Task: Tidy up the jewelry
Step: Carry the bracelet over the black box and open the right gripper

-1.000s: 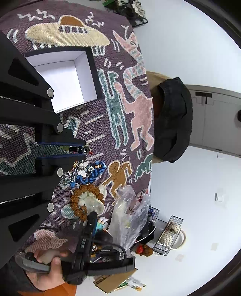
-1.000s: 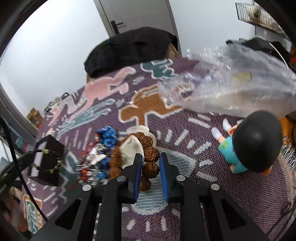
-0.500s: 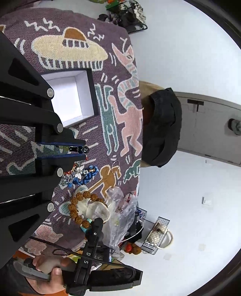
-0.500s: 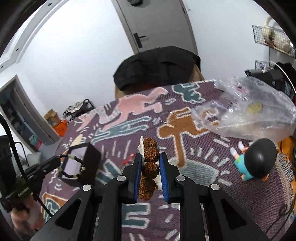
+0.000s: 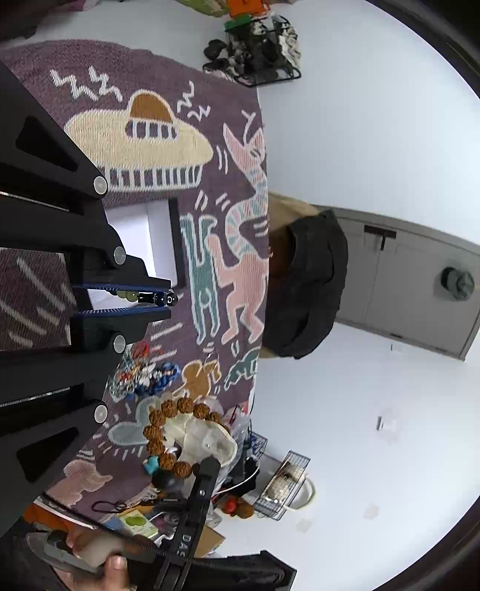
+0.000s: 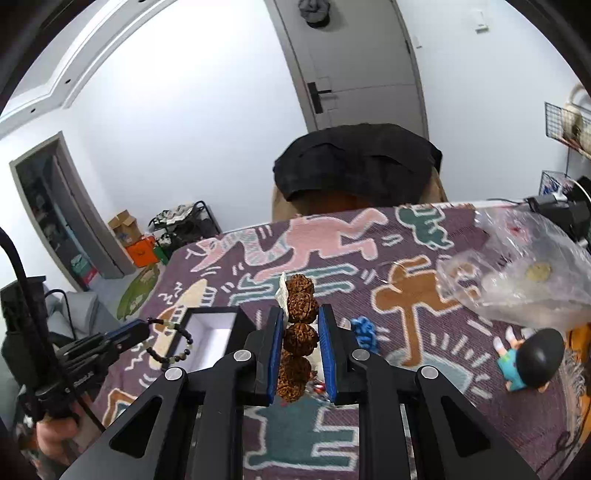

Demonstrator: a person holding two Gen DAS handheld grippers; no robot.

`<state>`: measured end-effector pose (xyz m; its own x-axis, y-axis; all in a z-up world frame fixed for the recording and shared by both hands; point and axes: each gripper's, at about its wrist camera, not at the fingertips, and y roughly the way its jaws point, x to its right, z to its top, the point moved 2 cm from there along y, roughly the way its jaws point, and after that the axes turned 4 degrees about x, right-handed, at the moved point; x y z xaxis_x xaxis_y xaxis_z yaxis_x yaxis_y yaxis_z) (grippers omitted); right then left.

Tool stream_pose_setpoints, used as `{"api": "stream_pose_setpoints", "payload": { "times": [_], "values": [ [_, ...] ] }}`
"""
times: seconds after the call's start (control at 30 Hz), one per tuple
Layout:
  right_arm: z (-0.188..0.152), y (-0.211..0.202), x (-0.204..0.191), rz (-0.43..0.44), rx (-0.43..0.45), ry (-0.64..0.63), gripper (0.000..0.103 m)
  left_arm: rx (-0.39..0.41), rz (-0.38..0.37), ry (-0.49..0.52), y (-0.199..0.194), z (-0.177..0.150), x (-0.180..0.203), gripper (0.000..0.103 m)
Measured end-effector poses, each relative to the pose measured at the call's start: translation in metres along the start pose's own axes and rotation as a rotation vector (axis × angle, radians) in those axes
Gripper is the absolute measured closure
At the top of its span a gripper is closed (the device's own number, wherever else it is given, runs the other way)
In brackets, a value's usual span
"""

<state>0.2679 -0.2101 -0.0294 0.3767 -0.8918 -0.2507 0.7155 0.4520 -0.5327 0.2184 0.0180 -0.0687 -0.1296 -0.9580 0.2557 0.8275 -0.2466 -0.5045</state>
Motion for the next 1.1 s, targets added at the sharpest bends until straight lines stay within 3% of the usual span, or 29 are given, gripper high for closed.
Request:
{"api": "stream_pose_setpoints", "payload": {
  "times": [0.33,0.4,0.47,0.53,0.8,0.97,1.1],
  "values": [
    [0.009,0.015,-0.045,0.032,-0.004,-0.058,0.083,-0.051,-0.047,-0.144,0.016,0.005,-0.046,0.094],
    [0.009,0.021,-0.055,0.039,-0.012,-0.067,0.083,-0.057,-0.049,-0.168,0.016,0.004,-0.054,0.087],
    [0.008,0.026,-0.062,0.049,-0.02,-0.074,0.083,-0.048,-0.046,-0.186,0.012,0.003,-0.06,0.06],
    [0.007,0.031,-0.07,0.06,-0.027,-0.079,0.083,-0.019,-0.029,-0.198,0.005,0.003,-0.067,0.044],
    [-0.002,0.056,-0.101,0.116,-0.074,-0.101,0.083,-0.013,0.048,-0.22,-0.012,-0.001,-0.093,0.04],
    [-0.008,0.072,-0.118,0.158,-0.111,-0.104,0.083,-0.013,0.091,-0.233,-0.022,-0.006,-0.108,0.025],
    [-0.016,0.09,-0.131,0.176,-0.195,-0.106,0.082,-0.006,0.12,-0.238,-0.03,-0.007,-0.115,0.021]
  ]
}}
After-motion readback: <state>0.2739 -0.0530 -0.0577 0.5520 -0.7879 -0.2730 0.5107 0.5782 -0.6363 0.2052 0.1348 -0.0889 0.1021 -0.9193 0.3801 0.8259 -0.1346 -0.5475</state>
